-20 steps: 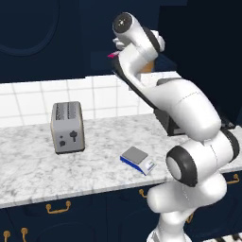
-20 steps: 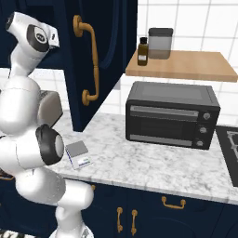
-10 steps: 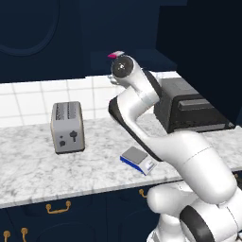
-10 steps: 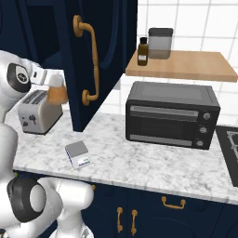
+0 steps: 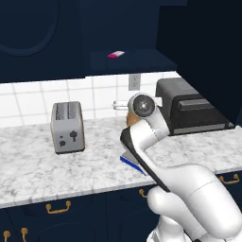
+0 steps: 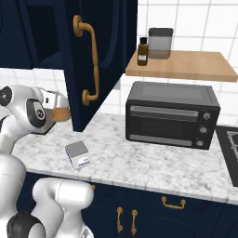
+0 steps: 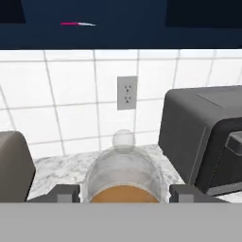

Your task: Pick the honey bottle and place it on the digital scale for weighing, and close the cabinet.

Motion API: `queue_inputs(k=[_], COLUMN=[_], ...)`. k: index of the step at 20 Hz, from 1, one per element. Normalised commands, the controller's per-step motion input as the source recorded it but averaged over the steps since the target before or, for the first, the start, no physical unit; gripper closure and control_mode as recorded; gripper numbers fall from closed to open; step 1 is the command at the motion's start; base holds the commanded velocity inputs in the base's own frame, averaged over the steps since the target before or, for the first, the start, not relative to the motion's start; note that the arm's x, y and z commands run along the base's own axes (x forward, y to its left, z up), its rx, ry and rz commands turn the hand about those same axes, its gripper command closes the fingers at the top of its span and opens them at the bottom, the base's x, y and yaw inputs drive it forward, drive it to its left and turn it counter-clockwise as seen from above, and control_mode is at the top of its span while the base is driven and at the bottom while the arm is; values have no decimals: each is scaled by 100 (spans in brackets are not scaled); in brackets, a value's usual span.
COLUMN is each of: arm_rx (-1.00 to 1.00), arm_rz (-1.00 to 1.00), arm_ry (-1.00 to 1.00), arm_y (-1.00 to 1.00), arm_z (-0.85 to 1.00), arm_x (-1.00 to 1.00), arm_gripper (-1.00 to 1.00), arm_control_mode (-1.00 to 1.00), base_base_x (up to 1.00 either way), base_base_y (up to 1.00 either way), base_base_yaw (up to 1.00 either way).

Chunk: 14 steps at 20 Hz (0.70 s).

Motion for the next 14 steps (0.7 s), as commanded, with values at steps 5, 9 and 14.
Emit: queue_inputs(k=[5,9,14], arm_rx=[0,-3,0], arm_rz=[26,16,24], arm_ry=[1,-3,-4], arm_y=[0,26,3], arm_z=[-43,-42,-4], arm_x=[22,33,9], arm_gripper=[100,100,100], arm_control_mode=[-100,-100,-100], base_base_x=[0,0,0], base_base_y=[0,0,0], base_base_yaw=[0,0,0])
